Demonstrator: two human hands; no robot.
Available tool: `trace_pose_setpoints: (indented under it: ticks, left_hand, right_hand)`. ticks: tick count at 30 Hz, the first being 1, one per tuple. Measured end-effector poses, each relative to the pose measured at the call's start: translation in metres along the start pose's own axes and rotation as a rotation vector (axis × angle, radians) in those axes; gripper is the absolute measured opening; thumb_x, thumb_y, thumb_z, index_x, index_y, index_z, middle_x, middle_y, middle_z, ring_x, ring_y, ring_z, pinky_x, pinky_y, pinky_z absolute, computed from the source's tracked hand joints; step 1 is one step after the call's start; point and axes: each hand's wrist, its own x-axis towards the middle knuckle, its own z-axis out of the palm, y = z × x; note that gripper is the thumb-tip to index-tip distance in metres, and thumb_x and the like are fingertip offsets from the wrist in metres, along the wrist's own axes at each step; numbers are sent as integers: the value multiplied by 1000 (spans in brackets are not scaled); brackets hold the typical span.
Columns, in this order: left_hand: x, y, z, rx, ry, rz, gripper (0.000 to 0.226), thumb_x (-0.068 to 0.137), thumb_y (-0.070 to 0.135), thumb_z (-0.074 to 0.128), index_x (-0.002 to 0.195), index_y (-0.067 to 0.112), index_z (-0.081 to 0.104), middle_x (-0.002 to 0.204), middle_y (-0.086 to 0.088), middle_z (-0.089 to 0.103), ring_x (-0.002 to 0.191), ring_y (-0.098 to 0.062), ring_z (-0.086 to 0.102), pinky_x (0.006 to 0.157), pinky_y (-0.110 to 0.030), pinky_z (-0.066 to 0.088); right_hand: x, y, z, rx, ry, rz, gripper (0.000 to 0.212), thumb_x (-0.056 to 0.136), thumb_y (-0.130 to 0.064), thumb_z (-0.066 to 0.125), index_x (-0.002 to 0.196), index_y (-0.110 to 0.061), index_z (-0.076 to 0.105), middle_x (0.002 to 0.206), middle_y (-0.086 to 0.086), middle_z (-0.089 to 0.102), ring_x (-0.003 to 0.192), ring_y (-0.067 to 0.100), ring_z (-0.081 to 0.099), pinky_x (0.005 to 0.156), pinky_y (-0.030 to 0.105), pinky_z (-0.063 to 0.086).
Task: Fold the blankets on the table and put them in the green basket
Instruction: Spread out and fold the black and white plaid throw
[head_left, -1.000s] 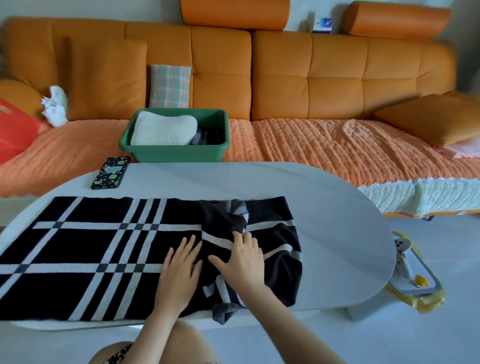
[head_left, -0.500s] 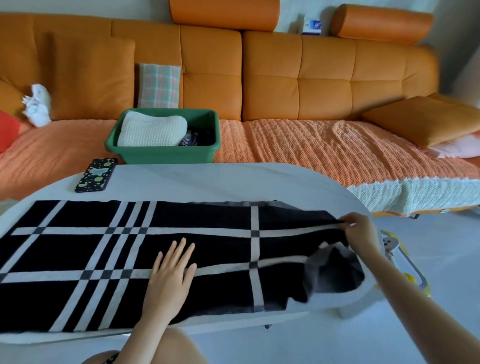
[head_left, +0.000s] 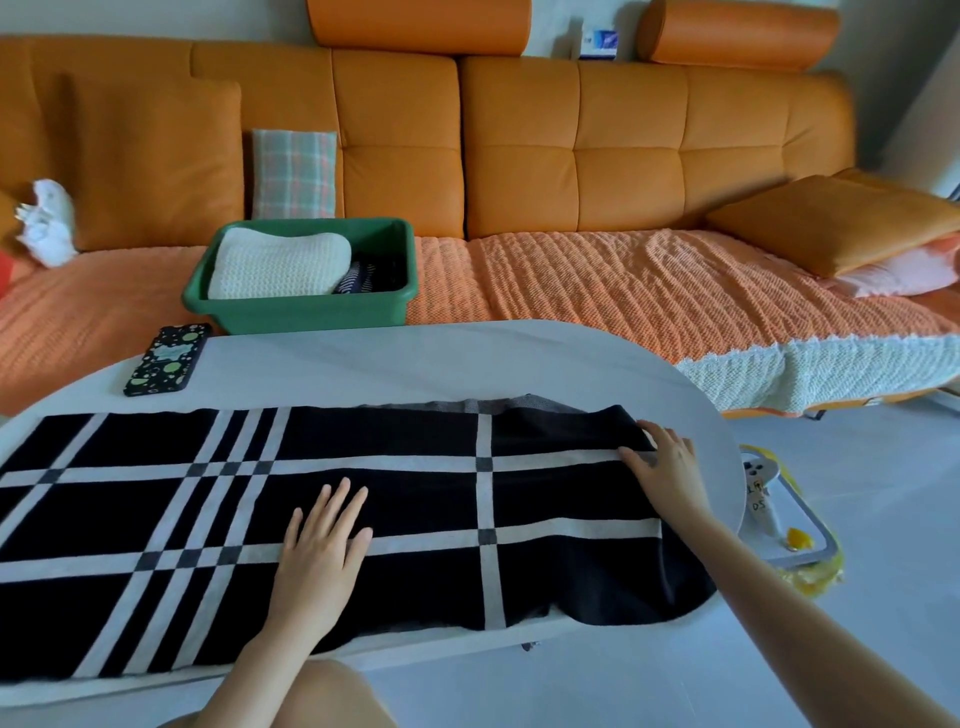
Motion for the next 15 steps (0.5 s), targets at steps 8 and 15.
trace_pose_setpoints:
  ticks: [8, 15]
  left_hand:
    - [28, 54, 5, 9, -32, 86, 74, 87, 61, -3, 147, 23, 16, 156, 2, 5, 143, -10, -7, 116, -39, -7]
    - [23, 58, 21, 156, -80, 55, 61, 99, 47, 2, 141, 14, 33, 148, -11, 35, 137, -24, 30, 111, -50, 23]
  right_hand:
    - [56, -77, 22, 74, -290, -211, 42, 88, -28, 63, 129, -19, 54, 129, 4, 56, 120, 21, 48, 99, 29, 37]
    - [69, -111, 76, -209, -390, -414, 37, 83, -42, 66, 111, -18, 63, 111, 2, 57, 109, 23, 43, 93, 30, 33]
